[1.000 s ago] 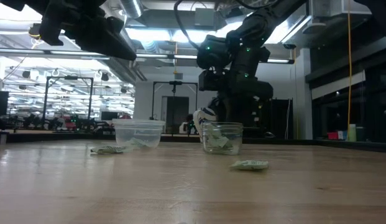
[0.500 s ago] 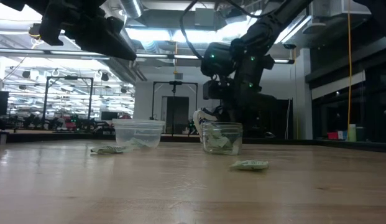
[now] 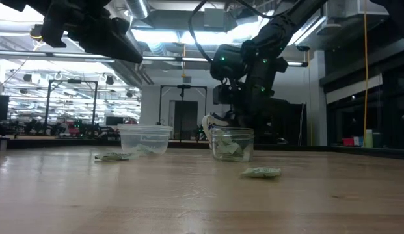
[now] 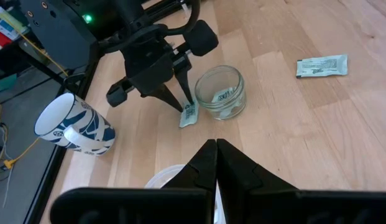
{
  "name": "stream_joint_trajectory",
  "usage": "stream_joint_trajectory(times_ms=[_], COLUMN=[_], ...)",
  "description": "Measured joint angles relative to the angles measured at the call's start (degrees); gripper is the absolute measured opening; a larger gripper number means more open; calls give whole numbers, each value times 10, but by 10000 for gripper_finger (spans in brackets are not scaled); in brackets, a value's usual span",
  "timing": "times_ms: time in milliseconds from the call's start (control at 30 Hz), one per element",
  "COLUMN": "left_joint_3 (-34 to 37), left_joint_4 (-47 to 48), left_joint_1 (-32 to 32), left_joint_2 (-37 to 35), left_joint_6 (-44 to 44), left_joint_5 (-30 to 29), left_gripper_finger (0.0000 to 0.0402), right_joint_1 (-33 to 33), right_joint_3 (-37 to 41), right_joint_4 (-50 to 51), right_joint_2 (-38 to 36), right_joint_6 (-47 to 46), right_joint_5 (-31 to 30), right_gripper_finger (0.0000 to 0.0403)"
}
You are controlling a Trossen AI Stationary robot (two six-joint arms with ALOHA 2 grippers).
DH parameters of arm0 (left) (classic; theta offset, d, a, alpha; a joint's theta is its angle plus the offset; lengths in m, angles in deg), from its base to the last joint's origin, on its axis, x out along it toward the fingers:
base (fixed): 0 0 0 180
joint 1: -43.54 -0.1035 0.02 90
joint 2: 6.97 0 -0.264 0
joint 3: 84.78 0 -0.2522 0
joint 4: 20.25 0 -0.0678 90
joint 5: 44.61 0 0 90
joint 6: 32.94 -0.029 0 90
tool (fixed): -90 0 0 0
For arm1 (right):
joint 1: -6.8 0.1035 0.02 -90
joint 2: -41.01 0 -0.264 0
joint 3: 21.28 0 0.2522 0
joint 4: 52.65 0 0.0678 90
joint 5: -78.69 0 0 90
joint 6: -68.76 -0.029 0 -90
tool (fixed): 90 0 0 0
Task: Pick and place Stevia / Truvia into bins
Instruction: Put the stevia packet into the transparent container
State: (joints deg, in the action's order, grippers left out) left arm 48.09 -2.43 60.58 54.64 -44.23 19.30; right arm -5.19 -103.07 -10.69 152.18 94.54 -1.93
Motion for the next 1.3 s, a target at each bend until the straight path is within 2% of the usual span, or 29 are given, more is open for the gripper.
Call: stream_joint_trajectory(times_ms=[200,733,1300], left_joint_3=[0,0,0], left_joint_4=[0,0,1], left_joint_1=[0,0,0], left_joint_2=[0,0,0], left_joint_6=[0,0,0], left_joint_5=[0,0,0], left_gripper_finger=[6,6,6], right_joint_1=[-4,-6,-22], right_joint_3=[0,-2,-5], right_joint_4=[3,11,11], right_joint_2=[0,-5,-91], right_joint_6=[-13,-20,-29], right_joint_5=[-32,-34,-8], right_gripper_finger=[10,1,0])
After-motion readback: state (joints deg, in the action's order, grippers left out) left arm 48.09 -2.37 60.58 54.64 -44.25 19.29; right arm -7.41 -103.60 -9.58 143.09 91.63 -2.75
